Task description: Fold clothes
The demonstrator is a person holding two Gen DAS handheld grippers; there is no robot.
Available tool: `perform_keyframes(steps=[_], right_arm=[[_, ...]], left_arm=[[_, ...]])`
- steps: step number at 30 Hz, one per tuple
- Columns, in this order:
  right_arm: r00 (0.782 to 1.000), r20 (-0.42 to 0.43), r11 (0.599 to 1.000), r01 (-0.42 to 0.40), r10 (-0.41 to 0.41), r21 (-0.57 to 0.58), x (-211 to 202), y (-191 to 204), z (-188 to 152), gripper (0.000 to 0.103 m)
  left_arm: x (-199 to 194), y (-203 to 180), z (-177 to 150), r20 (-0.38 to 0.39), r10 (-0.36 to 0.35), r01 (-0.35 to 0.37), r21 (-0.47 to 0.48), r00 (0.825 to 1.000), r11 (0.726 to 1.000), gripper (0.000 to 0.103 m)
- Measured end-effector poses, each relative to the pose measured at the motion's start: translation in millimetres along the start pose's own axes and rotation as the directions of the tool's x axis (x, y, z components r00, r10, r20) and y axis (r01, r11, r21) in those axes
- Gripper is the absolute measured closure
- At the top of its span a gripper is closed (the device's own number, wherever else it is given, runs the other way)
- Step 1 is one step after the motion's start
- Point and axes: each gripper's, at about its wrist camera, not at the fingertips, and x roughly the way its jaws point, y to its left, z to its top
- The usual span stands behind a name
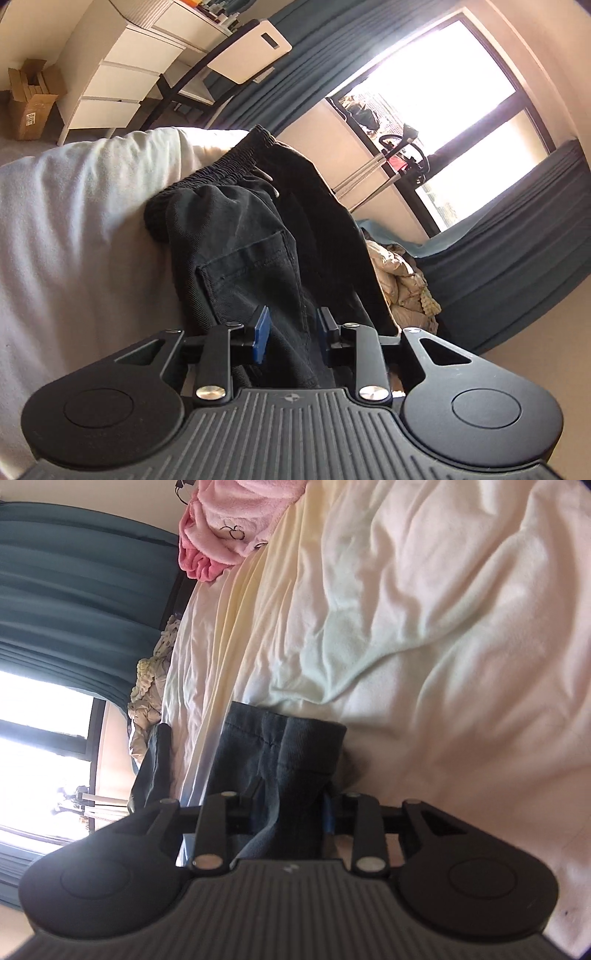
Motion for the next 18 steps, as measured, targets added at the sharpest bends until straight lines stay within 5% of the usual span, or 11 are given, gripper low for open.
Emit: perform_keyframes(steps=[7, 13, 18], right_arm=[[0.996, 0.0, 0.996, -0.09, 0.09, 0.001, -10, 8, -8, 0.068], [0.998, 0.0, 0.997, -0.067, 0.067, -0.034, -4, 14, -9, 0.067], [1.0, -0.008, 0.998, -0.006, 0.006, -0.06, 10, 10, -8, 0.067]], left_arm=[[53, -111, -76, -0.214, -0.075, 0.118, 0.193, 0.974, 0.974, 0.041], [112, -180, -156, -0.327, 0.017, 0.119, 0.389, 0.945, 0.914, 0.04], [146, -198, -209, -0.338, 0.097, 0.1, 0.521, 0.936, 0.847, 0.04]])
